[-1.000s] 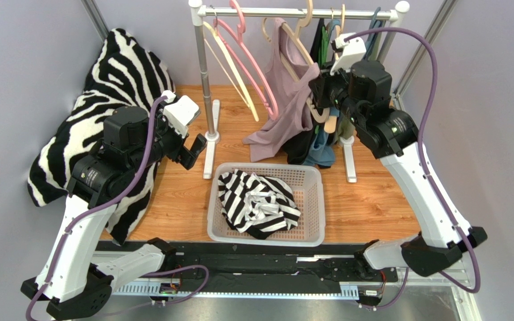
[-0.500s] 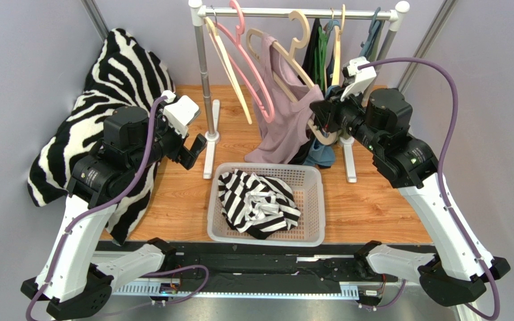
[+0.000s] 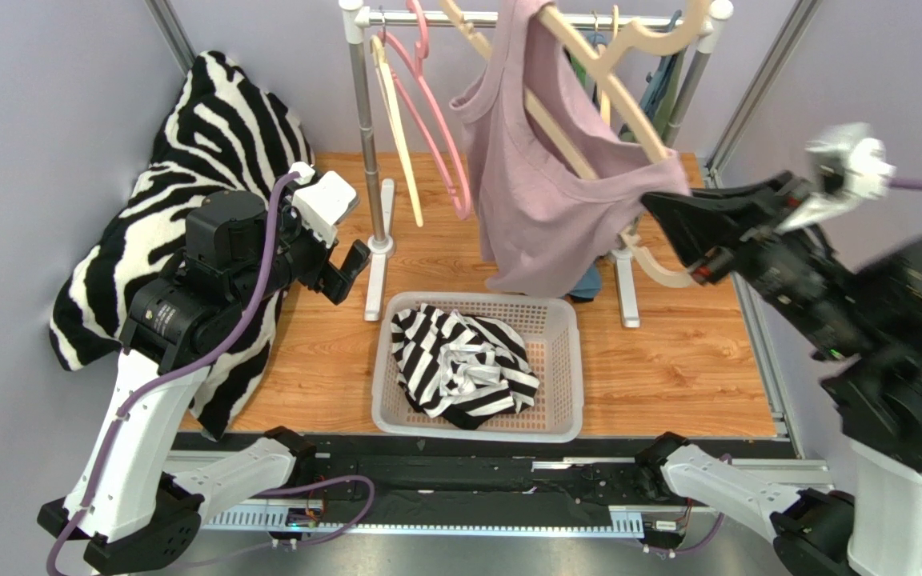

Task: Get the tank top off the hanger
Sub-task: Pick up the hanger from the clothesline.

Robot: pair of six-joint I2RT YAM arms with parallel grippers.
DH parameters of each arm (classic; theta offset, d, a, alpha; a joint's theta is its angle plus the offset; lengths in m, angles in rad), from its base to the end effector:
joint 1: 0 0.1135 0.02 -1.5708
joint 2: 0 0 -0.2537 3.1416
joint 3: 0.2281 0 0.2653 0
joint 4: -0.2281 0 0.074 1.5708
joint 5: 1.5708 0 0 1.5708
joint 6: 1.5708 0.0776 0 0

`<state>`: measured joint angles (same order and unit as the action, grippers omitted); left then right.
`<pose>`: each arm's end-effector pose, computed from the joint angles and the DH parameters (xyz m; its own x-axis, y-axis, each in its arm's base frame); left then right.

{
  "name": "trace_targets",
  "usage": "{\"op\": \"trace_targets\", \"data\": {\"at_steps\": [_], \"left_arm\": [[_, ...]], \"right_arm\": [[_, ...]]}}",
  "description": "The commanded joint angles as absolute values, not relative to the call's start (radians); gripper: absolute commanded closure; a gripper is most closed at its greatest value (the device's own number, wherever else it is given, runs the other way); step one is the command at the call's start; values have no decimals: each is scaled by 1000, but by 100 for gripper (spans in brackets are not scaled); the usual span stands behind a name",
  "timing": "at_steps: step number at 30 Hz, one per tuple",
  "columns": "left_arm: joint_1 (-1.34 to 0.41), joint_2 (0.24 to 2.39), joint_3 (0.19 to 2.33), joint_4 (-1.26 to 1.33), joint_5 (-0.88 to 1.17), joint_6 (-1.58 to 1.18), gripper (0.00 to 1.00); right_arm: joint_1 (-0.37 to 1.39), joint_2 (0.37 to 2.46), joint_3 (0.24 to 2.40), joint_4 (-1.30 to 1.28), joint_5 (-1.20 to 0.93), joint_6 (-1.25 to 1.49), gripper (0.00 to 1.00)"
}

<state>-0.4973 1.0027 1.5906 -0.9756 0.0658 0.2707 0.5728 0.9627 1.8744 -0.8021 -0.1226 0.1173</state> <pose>0.1781 -0.1025 0.4633 -0.1786 0.4005 -0.8987 0.5991 0.7688 0.2236 0.1092 0.0817 0.5793 0.0164 0.1488 -0.9887 -0.6464 0.7560 0.1031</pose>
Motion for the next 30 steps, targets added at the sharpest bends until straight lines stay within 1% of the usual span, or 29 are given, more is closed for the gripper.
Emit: {"op": "trace_targets", "data": {"at_steps": [1, 11, 16, 19, 20, 23, 26, 30], "left_arm": [[-492, 991, 1600, -971, 54, 261, 1], [-492, 974, 1580, -971, 67, 273, 1], [-492, 968, 1594, -982, 84, 281, 1], [-492, 960, 1624, -1021, 176, 302, 1], [-492, 956, 1643, -1047, 255, 311, 1], [-492, 943, 1690, -1129, 403, 363, 1], [-492, 934, 1741, -1225, 492, 444, 1], [-492, 890, 1772, -1314, 546, 531, 1]], "right_arm": [[577, 924, 1939, -730, -221, 141, 100], [577, 842, 1807, -811, -304, 137, 100], [577, 822, 1761, -836, -336, 92, 100], [577, 822, 1733, -848, -359, 69, 100], [575, 822, 1708, -848, -373, 60, 100], [577, 825, 1651, -854, -397, 38, 100], [578, 836, 1597, -864, -428, 20, 100], [577, 821, 1514, -842, -527, -32, 100]]}}
